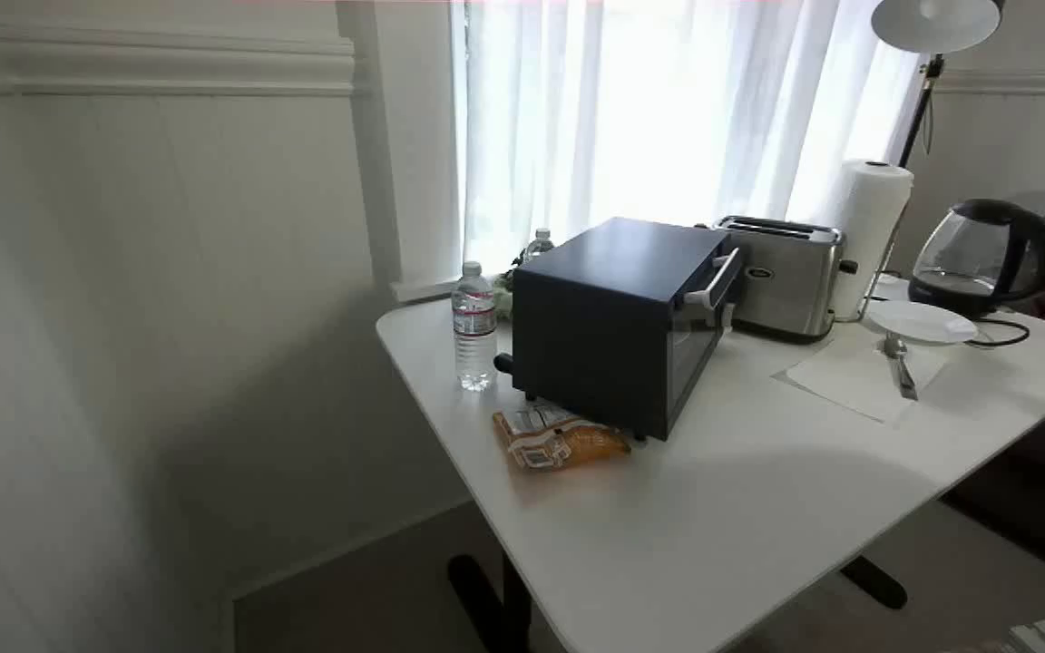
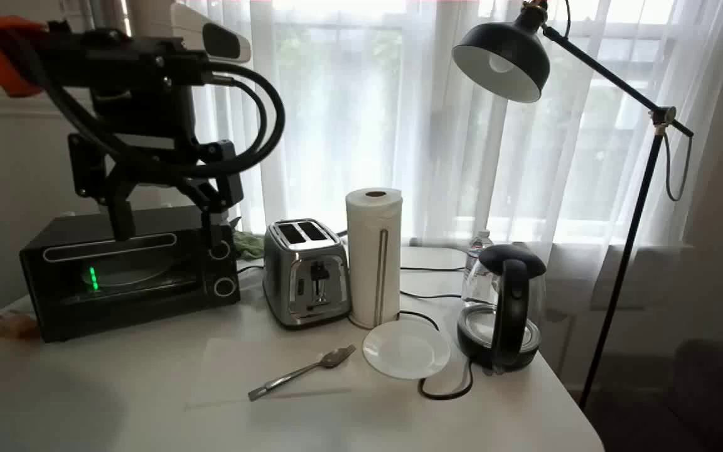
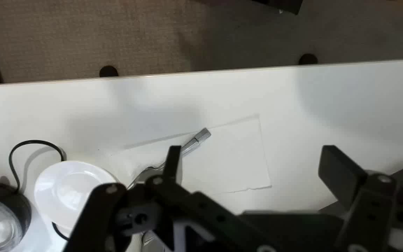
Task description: Turn the top knob on the toaster oven to the right
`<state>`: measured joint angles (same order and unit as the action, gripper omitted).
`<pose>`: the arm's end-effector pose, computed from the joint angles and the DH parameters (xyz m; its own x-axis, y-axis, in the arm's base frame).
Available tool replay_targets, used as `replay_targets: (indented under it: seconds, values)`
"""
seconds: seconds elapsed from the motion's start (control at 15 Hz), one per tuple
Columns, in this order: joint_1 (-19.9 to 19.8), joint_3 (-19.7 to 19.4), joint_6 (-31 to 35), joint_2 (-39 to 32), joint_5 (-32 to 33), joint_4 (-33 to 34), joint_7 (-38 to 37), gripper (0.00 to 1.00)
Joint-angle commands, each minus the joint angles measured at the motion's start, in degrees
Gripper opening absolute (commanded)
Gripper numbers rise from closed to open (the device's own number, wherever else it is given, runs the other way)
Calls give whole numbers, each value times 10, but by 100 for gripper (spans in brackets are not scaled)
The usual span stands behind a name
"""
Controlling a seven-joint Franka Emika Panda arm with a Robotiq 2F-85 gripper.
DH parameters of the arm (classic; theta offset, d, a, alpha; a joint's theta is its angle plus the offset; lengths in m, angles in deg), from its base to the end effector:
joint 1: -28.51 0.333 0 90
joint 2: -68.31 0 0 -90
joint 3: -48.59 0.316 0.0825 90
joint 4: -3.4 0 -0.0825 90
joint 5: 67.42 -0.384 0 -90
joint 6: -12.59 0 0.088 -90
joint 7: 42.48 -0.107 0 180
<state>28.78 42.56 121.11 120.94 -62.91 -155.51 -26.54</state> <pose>0.2817 -0.0329 0.4570 0.9704 0.2385 0.0382 0.2386 -0.9711 0.0025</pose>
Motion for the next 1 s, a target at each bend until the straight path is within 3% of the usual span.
replay_targets:
  seconds: [0.0,0.73,0.93]
  values:
    - [3,-2,-1,-1,2,1,-2,100]
    - [3,-2,-1,-4,2,1,-2,100]
    - [42,17,5,-8,-33,2,-8,100]
